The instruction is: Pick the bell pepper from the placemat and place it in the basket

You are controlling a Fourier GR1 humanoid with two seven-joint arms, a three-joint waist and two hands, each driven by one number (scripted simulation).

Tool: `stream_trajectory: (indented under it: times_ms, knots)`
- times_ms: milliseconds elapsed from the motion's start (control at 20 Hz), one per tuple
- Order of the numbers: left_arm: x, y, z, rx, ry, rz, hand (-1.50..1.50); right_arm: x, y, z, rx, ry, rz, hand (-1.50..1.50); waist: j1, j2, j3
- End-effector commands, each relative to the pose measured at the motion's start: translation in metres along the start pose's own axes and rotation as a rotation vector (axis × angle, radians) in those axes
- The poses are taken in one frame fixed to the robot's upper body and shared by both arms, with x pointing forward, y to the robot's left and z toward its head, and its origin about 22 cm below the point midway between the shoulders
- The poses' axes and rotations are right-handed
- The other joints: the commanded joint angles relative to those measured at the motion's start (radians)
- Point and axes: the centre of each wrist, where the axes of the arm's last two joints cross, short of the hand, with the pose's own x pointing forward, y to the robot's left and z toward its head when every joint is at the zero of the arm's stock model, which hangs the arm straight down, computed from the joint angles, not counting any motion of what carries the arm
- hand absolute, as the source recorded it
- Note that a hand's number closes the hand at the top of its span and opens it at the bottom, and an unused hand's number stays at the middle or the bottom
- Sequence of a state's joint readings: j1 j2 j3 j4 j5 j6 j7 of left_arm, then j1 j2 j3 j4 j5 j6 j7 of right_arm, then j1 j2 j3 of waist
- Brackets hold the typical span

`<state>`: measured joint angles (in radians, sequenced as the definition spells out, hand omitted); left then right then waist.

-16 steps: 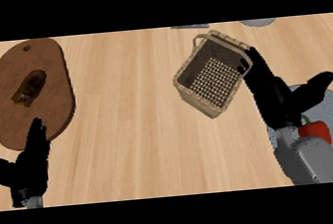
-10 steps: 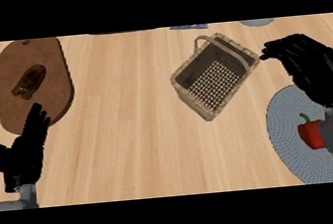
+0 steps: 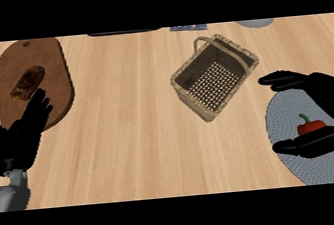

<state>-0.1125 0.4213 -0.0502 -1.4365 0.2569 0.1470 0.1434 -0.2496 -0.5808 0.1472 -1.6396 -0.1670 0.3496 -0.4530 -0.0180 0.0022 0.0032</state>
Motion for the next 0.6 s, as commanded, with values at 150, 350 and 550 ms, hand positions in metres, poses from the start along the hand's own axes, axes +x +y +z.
stream_trajectory:
  times_ms: [150,350,550]
  knots:
    - [0.020,0.003,-0.026,-0.013,-0.006,-0.004,0.00,0.049,0.000,-0.010,0.039,0.146,0.154,-1.50,0.000,-0.005,-0.005]
    - [0.010,0.000,-0.011,-0.010,0.017,-0.017,0.00,0.093,-0.045,-0.015,0.172,0.366,0.428,-1.50,-0.007,-0.015,-0.008]
    - [0.008,0.003,-0.012,-0.030,0.012,-0.019,0.00,0.131,-0.088,-0.022,0.115,0.547,0.782,-1.50,0.004,-0.008,-0.008]
